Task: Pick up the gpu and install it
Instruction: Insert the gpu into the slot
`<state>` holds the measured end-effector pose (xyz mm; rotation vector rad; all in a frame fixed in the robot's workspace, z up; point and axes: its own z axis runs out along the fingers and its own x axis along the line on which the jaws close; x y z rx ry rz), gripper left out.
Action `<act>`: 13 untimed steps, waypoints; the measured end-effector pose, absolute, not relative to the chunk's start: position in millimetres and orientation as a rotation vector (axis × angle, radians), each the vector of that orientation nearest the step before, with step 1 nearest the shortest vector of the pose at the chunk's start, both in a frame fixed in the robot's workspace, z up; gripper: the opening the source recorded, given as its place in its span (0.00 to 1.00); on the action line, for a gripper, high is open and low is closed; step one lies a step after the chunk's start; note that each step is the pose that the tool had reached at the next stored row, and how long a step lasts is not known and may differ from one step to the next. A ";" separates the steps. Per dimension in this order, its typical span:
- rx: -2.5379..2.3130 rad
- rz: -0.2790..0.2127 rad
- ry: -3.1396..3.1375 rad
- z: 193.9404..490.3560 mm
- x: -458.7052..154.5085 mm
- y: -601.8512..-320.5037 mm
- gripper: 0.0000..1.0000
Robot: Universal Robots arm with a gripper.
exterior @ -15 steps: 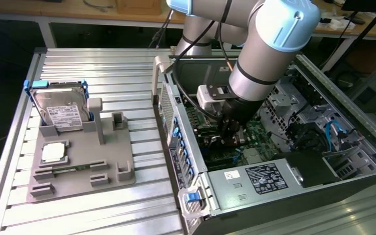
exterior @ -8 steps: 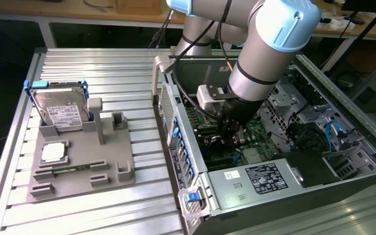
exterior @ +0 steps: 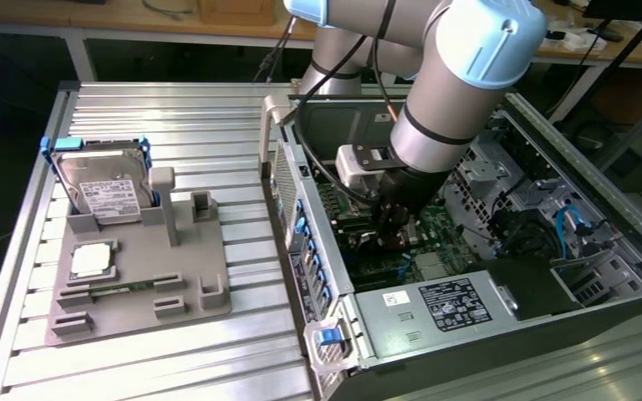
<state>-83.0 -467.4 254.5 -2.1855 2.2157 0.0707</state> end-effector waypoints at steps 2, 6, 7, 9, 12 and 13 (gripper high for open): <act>-2.185 0.070 2.215 253.8 -83.1 -467.4 0.27; -2.183 0.067 2.213 251.2 -83.4 -467.3 0.27; -2.183 0.066 2.213 250.8 -83.5 -467.3 0.27; -2.183 0.066 2.213 250.3 -83.6 -467.4 0.27; -2.183 0.066 2.213 250.3 -83.7 -467.4 0.27; -2.183 0.066 2.213 250.2 -83.7 -467.3 0.27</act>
